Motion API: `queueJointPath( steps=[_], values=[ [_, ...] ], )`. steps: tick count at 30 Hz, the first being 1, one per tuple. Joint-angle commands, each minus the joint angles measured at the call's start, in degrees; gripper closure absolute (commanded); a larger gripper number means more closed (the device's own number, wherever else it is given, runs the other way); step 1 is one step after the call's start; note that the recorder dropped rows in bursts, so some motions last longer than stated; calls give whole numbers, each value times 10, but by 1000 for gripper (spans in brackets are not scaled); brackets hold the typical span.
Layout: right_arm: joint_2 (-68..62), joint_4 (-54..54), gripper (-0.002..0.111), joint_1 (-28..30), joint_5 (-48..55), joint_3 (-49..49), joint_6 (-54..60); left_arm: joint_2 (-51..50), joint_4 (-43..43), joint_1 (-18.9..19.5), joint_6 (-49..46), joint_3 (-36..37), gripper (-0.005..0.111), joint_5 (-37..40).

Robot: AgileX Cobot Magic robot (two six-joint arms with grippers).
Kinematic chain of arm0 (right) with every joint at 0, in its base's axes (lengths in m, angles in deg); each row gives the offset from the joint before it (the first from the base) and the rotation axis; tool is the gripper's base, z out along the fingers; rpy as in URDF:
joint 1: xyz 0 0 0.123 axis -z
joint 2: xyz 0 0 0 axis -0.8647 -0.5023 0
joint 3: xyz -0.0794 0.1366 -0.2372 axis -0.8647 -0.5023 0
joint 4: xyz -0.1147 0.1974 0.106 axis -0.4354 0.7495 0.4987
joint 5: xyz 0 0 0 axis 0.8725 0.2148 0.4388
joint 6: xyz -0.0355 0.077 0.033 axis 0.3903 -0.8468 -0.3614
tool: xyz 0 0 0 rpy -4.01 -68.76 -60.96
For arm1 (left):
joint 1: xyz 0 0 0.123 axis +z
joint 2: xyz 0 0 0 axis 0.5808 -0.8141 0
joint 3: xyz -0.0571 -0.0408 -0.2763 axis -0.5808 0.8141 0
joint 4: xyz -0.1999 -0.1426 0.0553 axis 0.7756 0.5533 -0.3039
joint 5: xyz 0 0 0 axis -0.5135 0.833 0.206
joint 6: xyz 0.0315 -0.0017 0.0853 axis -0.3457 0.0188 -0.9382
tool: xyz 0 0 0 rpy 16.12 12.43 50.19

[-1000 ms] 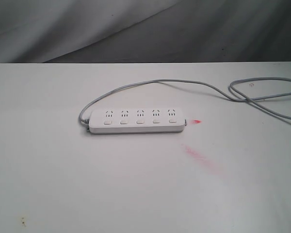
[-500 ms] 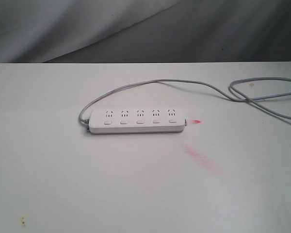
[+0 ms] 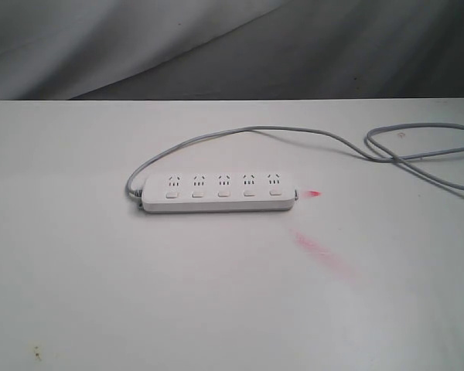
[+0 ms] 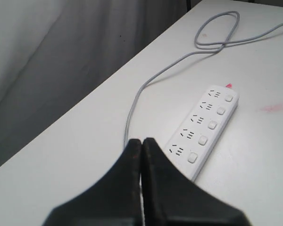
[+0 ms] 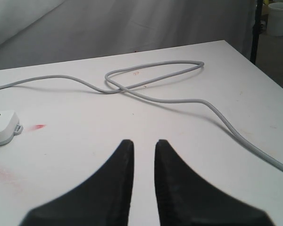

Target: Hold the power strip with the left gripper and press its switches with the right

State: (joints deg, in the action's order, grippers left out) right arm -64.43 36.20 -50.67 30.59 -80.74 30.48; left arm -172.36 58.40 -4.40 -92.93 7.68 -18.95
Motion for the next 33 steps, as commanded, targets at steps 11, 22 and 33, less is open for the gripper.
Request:
queueJointPath(
  steps=[11, 22, 33],
  values=[
    [3, -3, 93, 1, -4, -2, -1, -12, -11, 0, -121, -2, 107, 5],
    [3, -3, 93, 1, -4, -2, -1, -232, -140, -80, -121, -202, 107, 5],
    [3, -3, 93, 1, -4, -2, -1, -352, -339, -182, -121, -355, 107, 5]
  ],
)
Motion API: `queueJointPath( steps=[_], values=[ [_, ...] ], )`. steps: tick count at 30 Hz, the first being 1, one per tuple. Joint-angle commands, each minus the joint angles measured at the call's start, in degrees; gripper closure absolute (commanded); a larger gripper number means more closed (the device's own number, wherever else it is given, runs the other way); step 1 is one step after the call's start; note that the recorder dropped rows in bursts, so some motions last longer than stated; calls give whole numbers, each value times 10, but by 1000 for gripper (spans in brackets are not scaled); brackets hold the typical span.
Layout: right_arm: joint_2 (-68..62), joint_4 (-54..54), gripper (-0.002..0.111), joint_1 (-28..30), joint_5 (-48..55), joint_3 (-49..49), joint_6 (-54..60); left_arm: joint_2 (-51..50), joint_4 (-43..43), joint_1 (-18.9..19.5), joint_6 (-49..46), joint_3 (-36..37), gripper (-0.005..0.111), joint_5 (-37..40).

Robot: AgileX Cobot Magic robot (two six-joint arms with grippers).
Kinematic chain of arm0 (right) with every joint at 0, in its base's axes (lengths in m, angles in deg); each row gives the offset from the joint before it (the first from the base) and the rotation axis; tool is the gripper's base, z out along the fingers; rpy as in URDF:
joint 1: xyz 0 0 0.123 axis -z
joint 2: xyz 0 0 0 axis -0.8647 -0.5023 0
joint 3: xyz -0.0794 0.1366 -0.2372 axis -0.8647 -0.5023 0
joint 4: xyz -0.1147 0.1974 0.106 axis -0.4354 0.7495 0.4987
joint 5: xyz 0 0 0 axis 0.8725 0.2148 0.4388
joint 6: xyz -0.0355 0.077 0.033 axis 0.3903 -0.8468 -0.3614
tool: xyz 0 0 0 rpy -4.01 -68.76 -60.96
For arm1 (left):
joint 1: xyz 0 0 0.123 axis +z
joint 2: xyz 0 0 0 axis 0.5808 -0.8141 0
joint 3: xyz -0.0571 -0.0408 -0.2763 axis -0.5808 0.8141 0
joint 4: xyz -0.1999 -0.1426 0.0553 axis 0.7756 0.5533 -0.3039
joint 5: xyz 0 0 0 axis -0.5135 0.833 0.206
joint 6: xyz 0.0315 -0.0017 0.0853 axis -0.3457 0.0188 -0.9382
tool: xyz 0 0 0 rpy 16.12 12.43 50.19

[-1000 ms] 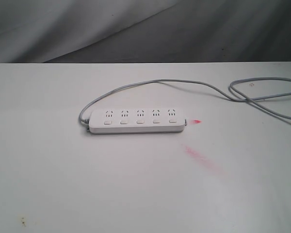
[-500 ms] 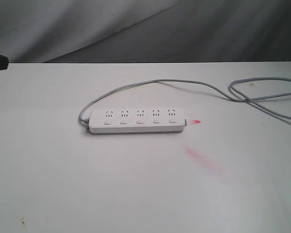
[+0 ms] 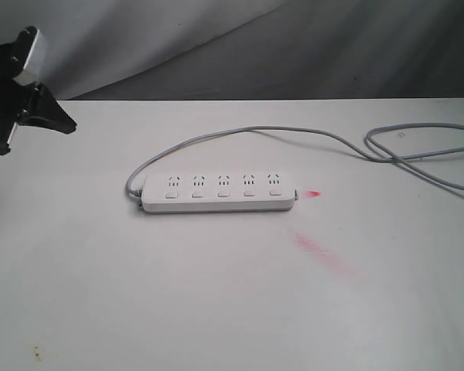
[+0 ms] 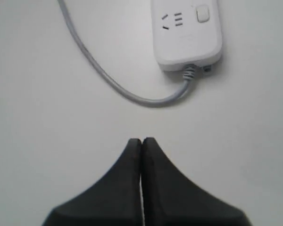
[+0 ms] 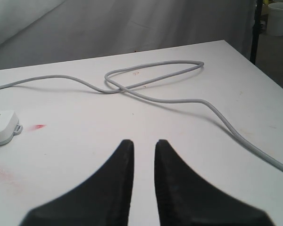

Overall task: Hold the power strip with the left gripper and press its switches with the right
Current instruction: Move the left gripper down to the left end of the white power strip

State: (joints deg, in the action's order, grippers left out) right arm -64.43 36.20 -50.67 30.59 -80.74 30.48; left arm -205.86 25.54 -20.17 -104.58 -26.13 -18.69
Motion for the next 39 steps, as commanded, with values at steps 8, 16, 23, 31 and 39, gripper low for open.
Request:
queueJointPath(
  steps=[8, 16, 23, 31, 39],
  values=[
    [3, -3, 93, 1, -4, -2, -1, -23, 230, -29, -4, -17, 107, 2],
    [3, -3, 93, 1, -4, -2, -1, -32, 46, -62, -4, -17, 71, 2],
    [3, -3, 93, 1, -4, -2, -1, -34, 18, -90, -4, -17, 29, 2],
    [3, -3, 93, 1, -4, -2, -1, -76, 20, -96, 6, -17, 29, 2],
    [3, -3, 93, 1, -4, -2, -1, -91, 37, -111, 64, -17, 29, 2]
  ],
)
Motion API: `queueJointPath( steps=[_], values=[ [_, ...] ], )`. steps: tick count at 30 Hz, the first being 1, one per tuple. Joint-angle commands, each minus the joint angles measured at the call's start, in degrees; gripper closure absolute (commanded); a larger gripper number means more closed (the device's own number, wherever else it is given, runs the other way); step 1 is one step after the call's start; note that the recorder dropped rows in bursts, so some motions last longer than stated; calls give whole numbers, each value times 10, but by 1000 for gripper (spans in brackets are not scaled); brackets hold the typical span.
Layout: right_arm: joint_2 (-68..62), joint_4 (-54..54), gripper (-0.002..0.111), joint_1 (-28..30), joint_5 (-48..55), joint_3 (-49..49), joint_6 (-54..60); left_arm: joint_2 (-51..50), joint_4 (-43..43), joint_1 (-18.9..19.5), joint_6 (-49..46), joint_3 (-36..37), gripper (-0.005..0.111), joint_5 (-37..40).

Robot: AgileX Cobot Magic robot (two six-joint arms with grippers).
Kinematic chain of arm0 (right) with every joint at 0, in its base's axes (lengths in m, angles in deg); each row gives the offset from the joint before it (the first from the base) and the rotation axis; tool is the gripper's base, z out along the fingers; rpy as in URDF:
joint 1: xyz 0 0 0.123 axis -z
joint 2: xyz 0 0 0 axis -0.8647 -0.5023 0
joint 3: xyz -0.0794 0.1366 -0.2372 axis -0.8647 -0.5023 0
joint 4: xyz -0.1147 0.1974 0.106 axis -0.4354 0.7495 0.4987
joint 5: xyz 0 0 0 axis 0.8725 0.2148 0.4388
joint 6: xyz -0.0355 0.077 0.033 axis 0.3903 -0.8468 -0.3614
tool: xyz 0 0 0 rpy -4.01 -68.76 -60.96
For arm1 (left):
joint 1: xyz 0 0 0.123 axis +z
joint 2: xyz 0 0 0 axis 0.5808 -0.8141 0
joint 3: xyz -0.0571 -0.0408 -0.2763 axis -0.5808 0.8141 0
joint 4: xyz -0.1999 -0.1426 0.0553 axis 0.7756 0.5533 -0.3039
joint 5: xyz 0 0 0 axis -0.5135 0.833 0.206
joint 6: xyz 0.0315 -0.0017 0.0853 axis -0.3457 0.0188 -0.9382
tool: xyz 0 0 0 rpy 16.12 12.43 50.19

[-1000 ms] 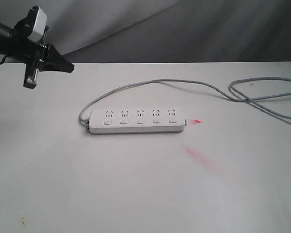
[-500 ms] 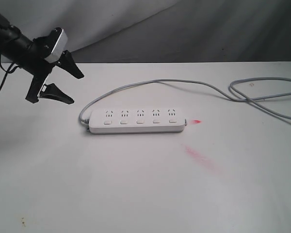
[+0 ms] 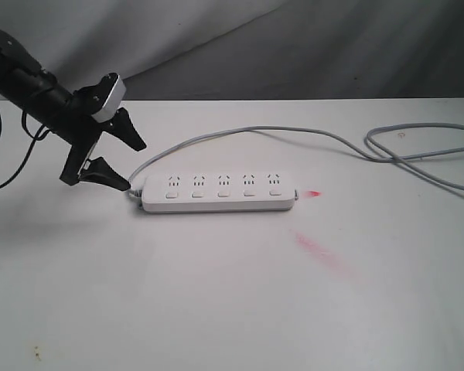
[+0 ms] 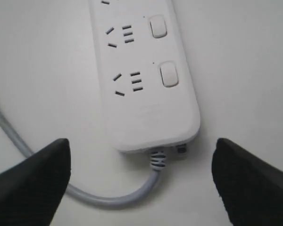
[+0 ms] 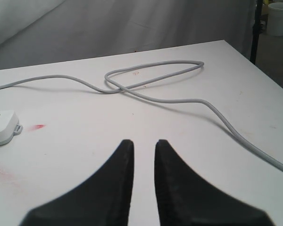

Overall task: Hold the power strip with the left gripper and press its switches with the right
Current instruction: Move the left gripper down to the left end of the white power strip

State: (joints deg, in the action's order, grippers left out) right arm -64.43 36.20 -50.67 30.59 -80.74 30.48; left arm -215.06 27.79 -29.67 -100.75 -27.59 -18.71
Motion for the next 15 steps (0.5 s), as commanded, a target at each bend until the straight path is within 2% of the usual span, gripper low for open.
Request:
queueJointPath(
  steps=[1, 7, 15],
  values=[
    [3, -3, 93, 1, -4, -2, -1, 0, 14, -21, 31, -2, 29, 2],
    [3, -3, 93, 1, -4, -2, -1, -17, 7, -47, 64, -2, 29, 2],
    [3, -3, 93, 1, -4, -2, -1, -26, 11, -47, 64, -2, 29, 2]
  ],
)
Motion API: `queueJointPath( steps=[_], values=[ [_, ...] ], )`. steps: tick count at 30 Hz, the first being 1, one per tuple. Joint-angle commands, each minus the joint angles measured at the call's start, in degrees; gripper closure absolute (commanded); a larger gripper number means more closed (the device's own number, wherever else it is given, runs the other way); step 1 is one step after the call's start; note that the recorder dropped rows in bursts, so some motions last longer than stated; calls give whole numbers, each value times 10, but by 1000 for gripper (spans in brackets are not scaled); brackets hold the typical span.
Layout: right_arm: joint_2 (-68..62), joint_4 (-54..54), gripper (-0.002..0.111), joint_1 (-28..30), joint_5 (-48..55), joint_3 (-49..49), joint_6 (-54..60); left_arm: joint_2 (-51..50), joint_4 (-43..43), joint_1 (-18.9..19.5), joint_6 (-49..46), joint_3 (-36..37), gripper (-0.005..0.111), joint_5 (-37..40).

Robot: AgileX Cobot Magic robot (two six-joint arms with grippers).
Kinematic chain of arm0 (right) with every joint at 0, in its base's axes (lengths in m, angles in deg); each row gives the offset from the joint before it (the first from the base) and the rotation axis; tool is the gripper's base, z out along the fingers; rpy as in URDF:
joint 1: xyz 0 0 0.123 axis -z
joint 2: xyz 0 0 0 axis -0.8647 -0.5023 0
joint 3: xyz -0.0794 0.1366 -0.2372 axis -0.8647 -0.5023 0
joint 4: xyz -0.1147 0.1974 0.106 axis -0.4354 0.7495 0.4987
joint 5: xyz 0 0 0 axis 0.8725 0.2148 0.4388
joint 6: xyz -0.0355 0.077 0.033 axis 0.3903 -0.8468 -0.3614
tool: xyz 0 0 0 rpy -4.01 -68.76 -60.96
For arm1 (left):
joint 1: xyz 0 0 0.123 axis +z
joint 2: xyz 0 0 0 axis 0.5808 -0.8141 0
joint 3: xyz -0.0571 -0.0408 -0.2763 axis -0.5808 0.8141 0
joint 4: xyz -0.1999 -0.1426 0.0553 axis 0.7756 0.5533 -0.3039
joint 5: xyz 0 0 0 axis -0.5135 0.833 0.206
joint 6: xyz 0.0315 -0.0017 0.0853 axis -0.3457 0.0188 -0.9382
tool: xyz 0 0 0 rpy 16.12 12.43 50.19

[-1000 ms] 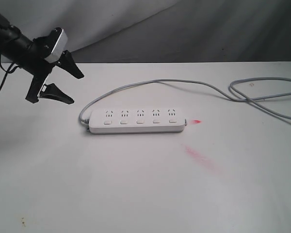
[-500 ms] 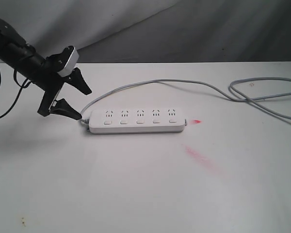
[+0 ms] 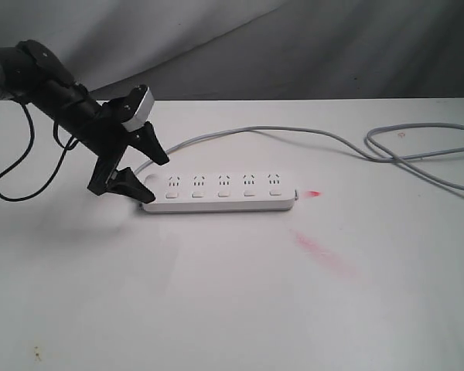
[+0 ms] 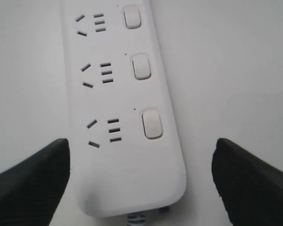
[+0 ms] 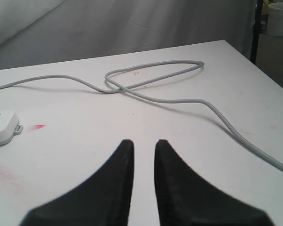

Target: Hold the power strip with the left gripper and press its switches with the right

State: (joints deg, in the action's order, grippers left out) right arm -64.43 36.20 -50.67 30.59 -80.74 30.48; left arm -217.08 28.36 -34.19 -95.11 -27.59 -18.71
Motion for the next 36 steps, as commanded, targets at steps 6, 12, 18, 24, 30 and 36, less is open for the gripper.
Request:
queueJointPath(
  steps=[6, 12, 18, 24, 30, 36],
  values=[
    [3, -3, 93, 1, -4, -2, -1, -25, 6, -2, 26, -2, 29, -2],
    [3, -3, 93, 1, -4, -2, -1, -32, 22, -2, 24, -2, 29, -31],
    [3, -3, 93, 1, -4, -2, -1, -32, 33, -2, 34, -2, 29, -43],
    [3, -3, 93, 1, -4, -2, -1, -39, 23, -2, 37, -2, 29, -43],
    [3, -3, 93, 1, -4, -2, -1, -47, 16, -2, 37, -2, 29, -43],
    [3, -3, 93, 1, -4, -2, -1, -53, 17, -2, 37, -2, 29, -61]
  ],
)
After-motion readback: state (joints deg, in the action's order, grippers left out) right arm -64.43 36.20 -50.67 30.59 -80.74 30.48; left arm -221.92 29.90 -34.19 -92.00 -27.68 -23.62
